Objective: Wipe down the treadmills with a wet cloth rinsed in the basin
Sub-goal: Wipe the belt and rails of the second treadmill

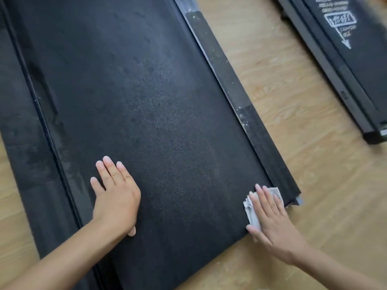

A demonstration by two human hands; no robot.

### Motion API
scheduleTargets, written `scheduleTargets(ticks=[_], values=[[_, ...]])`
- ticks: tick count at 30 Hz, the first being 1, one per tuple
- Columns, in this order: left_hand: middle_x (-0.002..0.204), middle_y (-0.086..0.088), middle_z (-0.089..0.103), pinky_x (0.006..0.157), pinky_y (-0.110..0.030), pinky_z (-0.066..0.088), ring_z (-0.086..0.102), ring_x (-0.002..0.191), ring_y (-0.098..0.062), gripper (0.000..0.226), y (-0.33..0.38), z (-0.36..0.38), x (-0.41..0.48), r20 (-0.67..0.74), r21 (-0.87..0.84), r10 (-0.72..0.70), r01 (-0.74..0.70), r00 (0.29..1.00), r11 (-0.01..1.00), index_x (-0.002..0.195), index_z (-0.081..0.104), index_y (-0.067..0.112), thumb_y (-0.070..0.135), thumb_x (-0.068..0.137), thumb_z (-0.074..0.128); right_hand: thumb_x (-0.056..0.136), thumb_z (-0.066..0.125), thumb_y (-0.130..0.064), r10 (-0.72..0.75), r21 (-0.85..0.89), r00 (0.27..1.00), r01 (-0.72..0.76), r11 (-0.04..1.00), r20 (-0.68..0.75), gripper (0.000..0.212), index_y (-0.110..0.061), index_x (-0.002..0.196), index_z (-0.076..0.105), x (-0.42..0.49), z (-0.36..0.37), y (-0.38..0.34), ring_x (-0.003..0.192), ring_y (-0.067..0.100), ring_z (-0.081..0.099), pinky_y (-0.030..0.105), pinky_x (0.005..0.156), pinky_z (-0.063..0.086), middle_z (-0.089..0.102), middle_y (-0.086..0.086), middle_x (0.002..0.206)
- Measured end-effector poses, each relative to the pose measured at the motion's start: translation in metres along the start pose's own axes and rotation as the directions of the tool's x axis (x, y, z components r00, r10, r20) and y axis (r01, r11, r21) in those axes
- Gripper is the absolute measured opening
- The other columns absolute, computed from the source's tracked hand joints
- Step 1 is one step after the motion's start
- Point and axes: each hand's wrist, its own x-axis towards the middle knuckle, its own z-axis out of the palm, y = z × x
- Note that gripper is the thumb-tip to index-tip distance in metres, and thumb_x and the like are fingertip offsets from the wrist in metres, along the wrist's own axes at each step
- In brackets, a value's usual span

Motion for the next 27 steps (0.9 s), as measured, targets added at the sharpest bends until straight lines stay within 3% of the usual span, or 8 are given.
scheduleTargets(ticks=[4,8,11,14,18,22,24,27], values=[[0.144,-0.056,-0.028,0.123,-0.066,0.018,-0.014,0.145,-0.068,0.169,-0.001,0.003,-0.001,-0.006,-0.037,-0.001,0.001,1.0,0.999,0.143,-0.027,-0.023,0.047,0.056,0.099,0.104,0.017,-0.075,-0.078,-0.003,0.995,0.078,0.997,-0.059,0.087,-0.02,0.17,0.0,0.089,-0.026,-0.014,0.164,0.027,-0.009,0.053,0.13,0.004,-0.011,0.006,0.177],[0.144,-0.055,-0.032,0.121,-0.069,0.012,-0.02,0.142,-0.068,0.171,-0.004,0.007,0.006,-0.014,-0.041,0.031,-0.031,0.999,0.999,0.142,-0.032,-0.021,0.049,0.056,0.098,0.095,0.018,-0.084,0.07,0.087,0.98,-0.054,0.995,-0.186,0.094,-0.029,0.169,0.003,0.268,-0.095,-0.058,0.164,0.022,-0.009,0.051,0.131,0.0,-0.005,0.003,0.178],[0.147,-0.051,-0.034,0.122,-0.066,0.008,-0.023,0.144,-0.065,0.172,-0.01,0.011,0.007,-0.027,-0.066,0.051,-0.052,0.998,0.996,0.144,-0.033,-0.017,0.053,0.056,0.097,0.094,0.02,-0.085,0.091,0.082,0.974,-0.075,0.994,-0.208,0.092,-0.033,0.169,0.003,0.322,-0.121,-0.066,0.164,0.021,-0.008,0.052,0.131,0.0,-0.004,0.0,0.178],[0.149,-0.045,-0.039,0.124,-0.063,0.004,-0.029,0.145,-0.059,0.169,-0.02,0.014,0.003,-0.051,-0.126,0.094,-0.099,0.994,0.987,0.147,-0.034,-0.011,0.054,0.059,0.095,0.099,0.022,-0.08,0.073,0.092,0.98,-0.057,0.994,-0.184,0.087,-0.033,0.169,-0.001,0.27,-0.101,-0.05,0.163,0.021,-0.011,0.053,0.131,0.001,-0.008,-0.002,0.178],[0.145,-0.044,-0.044,0.124,-0.066,0.0,-0.035,0.14,-0.06,0.167,-0.022,0.013,0.001,-0.04,-0.195,0.13,-0.135,0.991,0.971,0.146,-0.037,-0.011,0.049,0.063,0.096,0.098,0.014,-0.08,0.075,0.086,0.997,-0.076,0.993,0.012,0.09,-0.029,0.167,-0.013,0.114,-0.047,-0.03,0.16,0.019,-0.023,0.055,0.131,0.001,-0.022,-0.001,0.175],[0.145,-0.045,-0.044,0.122,-0.066,-0.005,-0.034,0.141,-0.06,0.169,-0.021,0.011,0.0,-0.034,-0.223,0.1,-0.105,0.994,0.969,0.144,-0.037,-0.011,0.044,0.06,0.099,0.1,0.018,-0.078,0.025,0.069,0.985,-0.038,0.997,0.17,0.088,-0.031,0.163,-0.021,0.051,-0.038,-0.03,0.156,0.013,-0.034,0.042,0.13,-0.012,-0.038,-0.006,0.168],[0.144,-0.043,-0.045,0.122,-0.066,-0.006,-0.034,0.141,-0.06,0.168,-0.023,0.011,-0.002,-0.036,-0.232,0.095,-0.101,0.995,0.968,0.144,-0.037,-0.01,0.043,0.061,0.099,0.109,0.034,-0.059,-0.018,0.145,0.984,-0.008,0.989,0.176,0.075,-0.035,0.167,-0.006,0.053,-0.052,-0.028,0.16,0.009,-0.017,0.033,0.13,0.002,-0.026,-0.009,0.172],[0.144,-0.044,-0.045,0.122,-0.067,-0.005,-0.034,0.14,-0.061,0.167,-0.021,0.008,-0.001,-0.023,-0.221,0.089,-0.092,0.996,0.971,0.145,-0.036,-0.011,0.041,0.061,0.099,0.107,0.057,-0.022,-0.001,0.083,0.996,-0.007,0.997,0.093,0.052,-0.033,0.155,0.038,0.065,-0.068,-0.004,0.143,0.015,0.039,0.032,0.11,0.041,0.03,-0.004,0.163]])
